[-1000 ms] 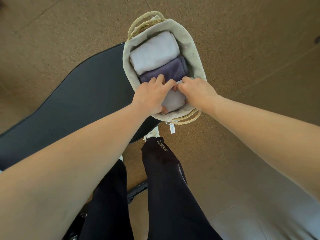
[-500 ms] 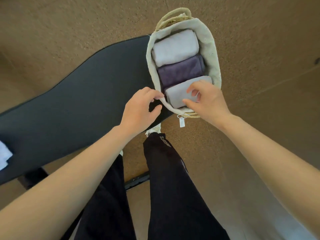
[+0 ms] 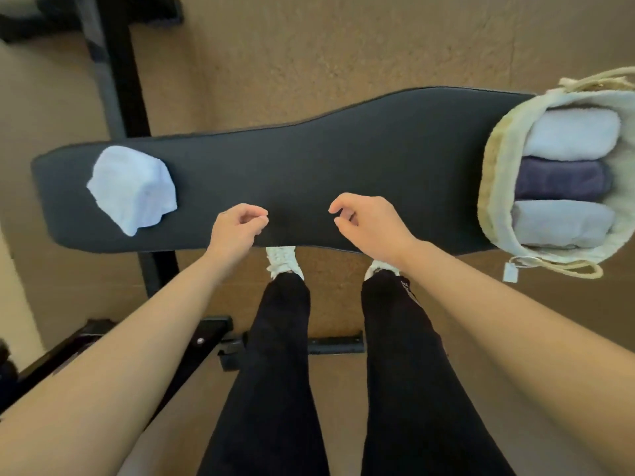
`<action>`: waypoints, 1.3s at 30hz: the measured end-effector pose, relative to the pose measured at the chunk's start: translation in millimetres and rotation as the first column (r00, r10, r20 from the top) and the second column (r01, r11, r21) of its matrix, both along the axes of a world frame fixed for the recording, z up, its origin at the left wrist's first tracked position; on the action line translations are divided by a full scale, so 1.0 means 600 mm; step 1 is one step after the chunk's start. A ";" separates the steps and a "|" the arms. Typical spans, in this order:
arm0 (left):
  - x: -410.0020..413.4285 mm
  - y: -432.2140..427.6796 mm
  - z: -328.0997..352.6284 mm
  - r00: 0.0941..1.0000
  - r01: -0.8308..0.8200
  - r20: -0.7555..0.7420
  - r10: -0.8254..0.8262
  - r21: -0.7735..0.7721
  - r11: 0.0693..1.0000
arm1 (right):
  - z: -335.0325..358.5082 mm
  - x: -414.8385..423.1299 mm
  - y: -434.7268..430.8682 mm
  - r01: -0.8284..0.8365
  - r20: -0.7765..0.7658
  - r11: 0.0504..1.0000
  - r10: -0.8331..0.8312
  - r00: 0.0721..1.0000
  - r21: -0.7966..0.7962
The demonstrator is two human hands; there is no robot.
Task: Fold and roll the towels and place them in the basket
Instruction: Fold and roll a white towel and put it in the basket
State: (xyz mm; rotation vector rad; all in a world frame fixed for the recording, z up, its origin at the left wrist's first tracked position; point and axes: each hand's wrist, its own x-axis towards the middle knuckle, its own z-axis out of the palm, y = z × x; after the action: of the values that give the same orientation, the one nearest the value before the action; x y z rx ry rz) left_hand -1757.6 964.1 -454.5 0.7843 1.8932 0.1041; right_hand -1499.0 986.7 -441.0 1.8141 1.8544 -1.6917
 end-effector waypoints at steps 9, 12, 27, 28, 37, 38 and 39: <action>-0.324 -0.014 -0.033 0.822 -0.013 -0.557 0.118 0.189 0.982 | -0.059 -0.332 0.046 -0.159 -0.040 0.986 0.161 0.986 0.048; -0.392 -0.009 -0.062 0.848 -0.002 -0.527 0.063 0.116 0.993 | -0.081 -0.424 0.048 -0.200 -0.047 0.979 0.201 0.978 0.030; -0.399 -0.006 -0.090 0.845 -0.490 0.286 0.452 0.076 0.868 | -0.105 -0.584 0.090 -0.090 0.011 0.995 0.089 0.996 0.048; -0.400 -0.004 -0.088 0.790 -0.563 0.321 0.522 0.041 0.826 | -0.102 -0.576 0.091 -0.045 -0.006 0.997 0.045 0.999 0.059; -0.369 0.053 -0.060 0.530 -0.741 0.479 0.700 -0.141 0.657 | -0.083 -0.536 0.073 -0.018 -0.203 1.000 0.020 0.979 0.013; -0.363 0.056 -0.055 0.558 -0.722 0.472 0.682 -0.129 0.680 | -0.080 -0.531 0.078 0.022 -0.199 1.000 -0.020 0.980 0.008; -0.356 0.058 -0.051 0.587 -0.701 0.473 0.656 -0.107 0.705 | -0.076 -0.525 0.085 0.054 -0.197 0.999 -0.054 0.979 -0.004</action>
State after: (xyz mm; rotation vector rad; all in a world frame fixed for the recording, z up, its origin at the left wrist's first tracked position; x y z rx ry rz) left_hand -1971.5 998.9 -484.9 0.0061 1.5998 0.8096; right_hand -1813.9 1037.9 -486.8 1.7709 1.8927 -1.9554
